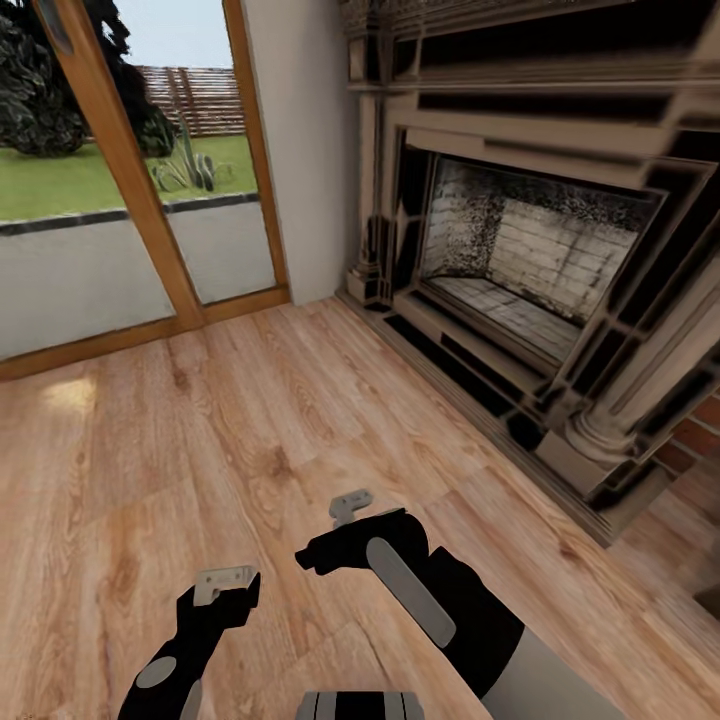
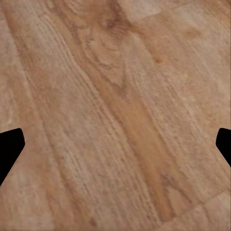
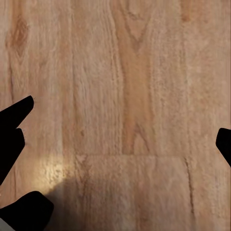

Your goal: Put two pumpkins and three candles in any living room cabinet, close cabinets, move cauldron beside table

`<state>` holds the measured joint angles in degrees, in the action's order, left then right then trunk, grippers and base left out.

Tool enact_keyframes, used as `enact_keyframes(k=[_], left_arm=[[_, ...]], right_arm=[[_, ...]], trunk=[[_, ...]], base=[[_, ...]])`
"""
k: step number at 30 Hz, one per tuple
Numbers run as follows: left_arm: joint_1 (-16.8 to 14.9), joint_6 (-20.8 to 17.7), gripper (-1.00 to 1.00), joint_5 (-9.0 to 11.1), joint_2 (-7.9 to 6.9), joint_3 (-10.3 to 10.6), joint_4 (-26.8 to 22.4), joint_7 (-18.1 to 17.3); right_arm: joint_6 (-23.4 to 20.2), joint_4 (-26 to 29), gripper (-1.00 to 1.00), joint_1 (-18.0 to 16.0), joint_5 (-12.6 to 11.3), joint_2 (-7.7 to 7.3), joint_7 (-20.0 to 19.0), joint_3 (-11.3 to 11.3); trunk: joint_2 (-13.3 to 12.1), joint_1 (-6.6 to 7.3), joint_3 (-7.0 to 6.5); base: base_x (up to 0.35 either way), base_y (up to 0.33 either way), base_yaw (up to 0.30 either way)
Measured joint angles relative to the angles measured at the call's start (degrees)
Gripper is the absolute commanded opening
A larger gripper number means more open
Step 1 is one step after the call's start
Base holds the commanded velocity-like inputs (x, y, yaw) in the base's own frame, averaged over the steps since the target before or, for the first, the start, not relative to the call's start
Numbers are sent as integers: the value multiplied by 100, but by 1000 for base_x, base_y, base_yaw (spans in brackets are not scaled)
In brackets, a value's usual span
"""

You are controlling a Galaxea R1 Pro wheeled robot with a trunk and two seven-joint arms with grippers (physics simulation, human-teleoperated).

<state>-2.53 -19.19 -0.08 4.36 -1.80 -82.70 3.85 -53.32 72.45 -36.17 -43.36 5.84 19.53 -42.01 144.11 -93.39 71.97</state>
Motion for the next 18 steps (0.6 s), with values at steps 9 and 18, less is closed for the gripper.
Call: enact_keyframes(k=[9,18], left_arm=[[0,0,100,0,0,5,2,1],[0,8,100,0,0,7,15,5]], right_arm=[[6,0,100,0,-1,0,-1,-5],[101,0,100,0,0,-3,-7,-25]], trunk=[[0,0,-58],[0,0,-120]], base=[[5,2,224],[2,0,212]])
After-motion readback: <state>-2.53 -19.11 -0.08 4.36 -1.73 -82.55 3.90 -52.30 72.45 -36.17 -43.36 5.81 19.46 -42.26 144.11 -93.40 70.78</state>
